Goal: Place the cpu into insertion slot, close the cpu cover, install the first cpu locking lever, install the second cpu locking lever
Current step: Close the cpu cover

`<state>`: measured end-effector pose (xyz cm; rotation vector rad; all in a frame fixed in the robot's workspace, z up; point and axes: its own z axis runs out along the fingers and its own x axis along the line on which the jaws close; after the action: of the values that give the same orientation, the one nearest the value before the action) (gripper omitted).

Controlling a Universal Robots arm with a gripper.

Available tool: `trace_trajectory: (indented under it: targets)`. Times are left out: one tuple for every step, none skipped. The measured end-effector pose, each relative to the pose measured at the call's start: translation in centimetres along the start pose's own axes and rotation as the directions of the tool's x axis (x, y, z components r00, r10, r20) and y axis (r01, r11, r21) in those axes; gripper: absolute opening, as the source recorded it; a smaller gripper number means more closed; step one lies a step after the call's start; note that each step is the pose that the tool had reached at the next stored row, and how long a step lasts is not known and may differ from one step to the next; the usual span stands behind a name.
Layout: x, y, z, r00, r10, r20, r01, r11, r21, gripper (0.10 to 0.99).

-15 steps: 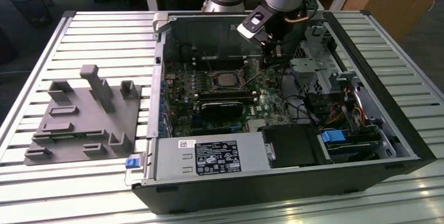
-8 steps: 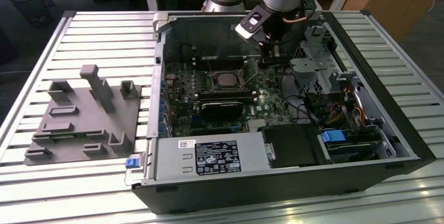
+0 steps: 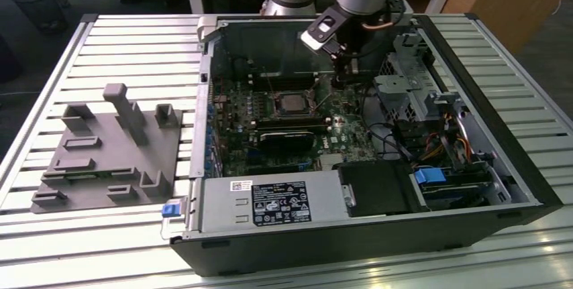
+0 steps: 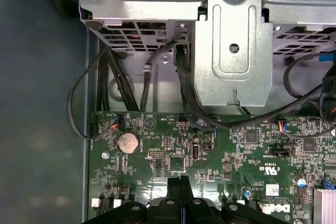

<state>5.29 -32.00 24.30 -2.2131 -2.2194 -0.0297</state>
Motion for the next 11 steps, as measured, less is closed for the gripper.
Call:
trace_trajectory:
  targets:
    - [0.0,-0.07,0.0,1.0,0.0,0.0,0.0,1.0,0.0,0.106]
    - [0.0,-0.15,0.0,1.0,0.0,0.0,0.0,1.0,0.0,0.106]
    - [0.0,-0.23,0.0,1.0,0.0,0.0,0.0,1.0,0.0,0.106]
    - [0.0,-0.33,0.0,1.0,0.0,0.0,0.0,1.0,0.0,0.106]
    - [0.0,-0.44,0.0,1.0,0.0,0.0,0.0,1.0,0.0,0.106]
    - [0.0,-0.56,0.0,1.0,0.0,0.0,0.0,1.0,0.0,0.106]
    - [0.0,-0.68,-0.01,1.0,0.0,0.0,0.0,1.0,0.0,0.106]
    - [0.0,-0.79,-0.01,1.0,0.0,0.0,0.0,1.0,0.0,0.106]
    - [0.0,-0.9,-0.01,1.0,0.0,-0.0001,0.0,1.0,0.0,0.106]
    - [0.0,-1.01,0.0,1.0,0.0,-0.0001,0.0,1.0,0.0,0.106]
    - [0.0,-1.09,-0.01,1.0,0.0,-0.0001,0.0,1.0,0.0,0.106]
